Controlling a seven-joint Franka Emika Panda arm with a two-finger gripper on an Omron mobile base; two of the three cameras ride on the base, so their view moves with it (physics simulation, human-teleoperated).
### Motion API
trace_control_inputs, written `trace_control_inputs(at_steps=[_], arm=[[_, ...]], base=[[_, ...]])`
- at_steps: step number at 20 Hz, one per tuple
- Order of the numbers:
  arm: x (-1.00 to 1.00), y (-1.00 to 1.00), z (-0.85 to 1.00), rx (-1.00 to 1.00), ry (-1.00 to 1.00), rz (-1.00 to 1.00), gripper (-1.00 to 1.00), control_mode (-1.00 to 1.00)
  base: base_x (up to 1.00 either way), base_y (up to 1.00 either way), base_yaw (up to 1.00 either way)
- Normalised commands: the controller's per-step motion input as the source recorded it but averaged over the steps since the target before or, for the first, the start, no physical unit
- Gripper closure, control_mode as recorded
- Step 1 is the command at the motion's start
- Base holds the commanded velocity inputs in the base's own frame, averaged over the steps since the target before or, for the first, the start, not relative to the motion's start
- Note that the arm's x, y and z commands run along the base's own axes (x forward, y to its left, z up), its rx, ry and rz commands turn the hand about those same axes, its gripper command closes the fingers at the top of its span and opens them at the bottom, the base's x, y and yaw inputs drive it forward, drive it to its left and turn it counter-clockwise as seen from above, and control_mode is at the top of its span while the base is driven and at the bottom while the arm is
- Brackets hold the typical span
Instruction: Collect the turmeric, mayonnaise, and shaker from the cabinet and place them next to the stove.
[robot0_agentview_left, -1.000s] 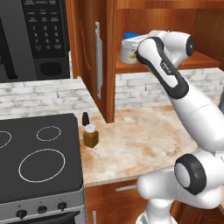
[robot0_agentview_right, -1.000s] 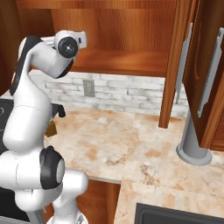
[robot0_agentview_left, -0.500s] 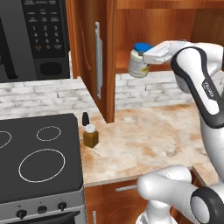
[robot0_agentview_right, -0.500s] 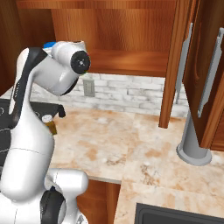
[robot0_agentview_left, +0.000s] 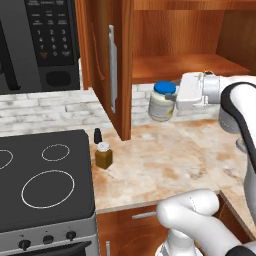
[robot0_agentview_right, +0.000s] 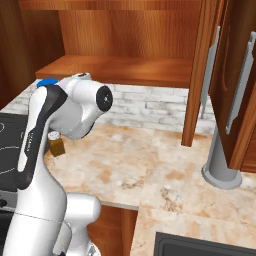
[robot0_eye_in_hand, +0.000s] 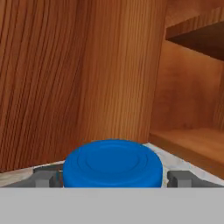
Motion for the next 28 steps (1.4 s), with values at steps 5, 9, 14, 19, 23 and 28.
trace_control_inputs(at_steps=[5, 9, 14, 19, 23, 28], arm=[[-0.15, 0.39, -0.87, -0.15, 0.00, 0.24, 1.00, -1.00], [0.00, 0.21, -0.81, -0.09, 0.00, 0.24, 1.00, -1.00], [0.00, 0.05, -0.75, -0.06, 0.00, 0.23, 1.00, -1.00], [0.04, 0.20, -0.74, -0.07, 0.00, 0.14, 1.00, -1.00], [0.18, 0.27, -0.68, -0.04, 0.00, 0.06, 1.00, -1.00], [0.20, 0.20, -0.63, 0.00, 0.00, 0.05, 1.00, -1.00]], base=[[0.00, 0.00, 0.00], [0.00, 0.00, 0.00], [0.00, 0.00, 0.00], [0.00, 0.00, 0.00], [0.00, 0.00, 0.00], [0.00, 0.00, 0.00]])
